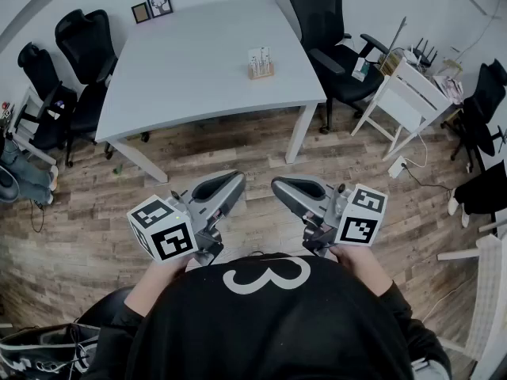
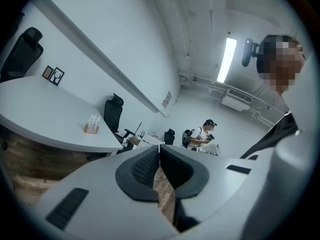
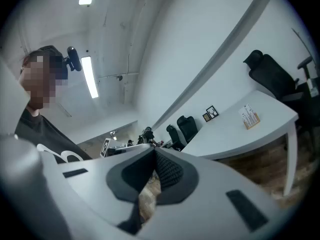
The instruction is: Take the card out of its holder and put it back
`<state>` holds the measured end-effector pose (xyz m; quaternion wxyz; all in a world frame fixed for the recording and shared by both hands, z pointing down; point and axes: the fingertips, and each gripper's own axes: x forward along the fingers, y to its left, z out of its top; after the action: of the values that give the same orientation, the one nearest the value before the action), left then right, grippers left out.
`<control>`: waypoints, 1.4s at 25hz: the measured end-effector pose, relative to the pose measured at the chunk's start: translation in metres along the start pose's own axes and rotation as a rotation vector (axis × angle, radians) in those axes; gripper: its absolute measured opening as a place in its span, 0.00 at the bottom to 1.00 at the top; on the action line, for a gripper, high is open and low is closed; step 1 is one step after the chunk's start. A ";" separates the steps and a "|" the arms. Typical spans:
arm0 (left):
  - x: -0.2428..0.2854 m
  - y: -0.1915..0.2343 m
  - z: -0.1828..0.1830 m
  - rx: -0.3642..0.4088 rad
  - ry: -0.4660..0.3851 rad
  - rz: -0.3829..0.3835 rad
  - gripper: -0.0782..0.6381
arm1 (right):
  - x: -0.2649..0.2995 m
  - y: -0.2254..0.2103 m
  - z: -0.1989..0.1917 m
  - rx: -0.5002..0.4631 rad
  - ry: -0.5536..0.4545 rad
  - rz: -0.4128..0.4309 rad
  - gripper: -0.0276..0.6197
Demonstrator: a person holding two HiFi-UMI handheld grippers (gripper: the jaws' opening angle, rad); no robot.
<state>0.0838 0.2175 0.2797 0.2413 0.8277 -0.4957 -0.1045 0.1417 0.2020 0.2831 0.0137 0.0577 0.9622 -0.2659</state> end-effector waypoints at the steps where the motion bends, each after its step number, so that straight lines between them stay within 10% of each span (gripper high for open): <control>1: 0.002 0.000 0.000 0.004 -0.001 -0.003 0.14 | 0.000 -0.001 0.000 -0.001 -0.001 -0.001 0.06; 35: 0.071 0.032 0.019 -0.001 0.030 -0.038 0.14 | -0.022 -0.070 0.040 0.013 -0.078 -0.042 0.06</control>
<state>0.0859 0.1381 0.2840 0.2470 0.8383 -0.4762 -0.0969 0.1547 0.1193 0.2857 0.0451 0.0274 0.9601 -0.2745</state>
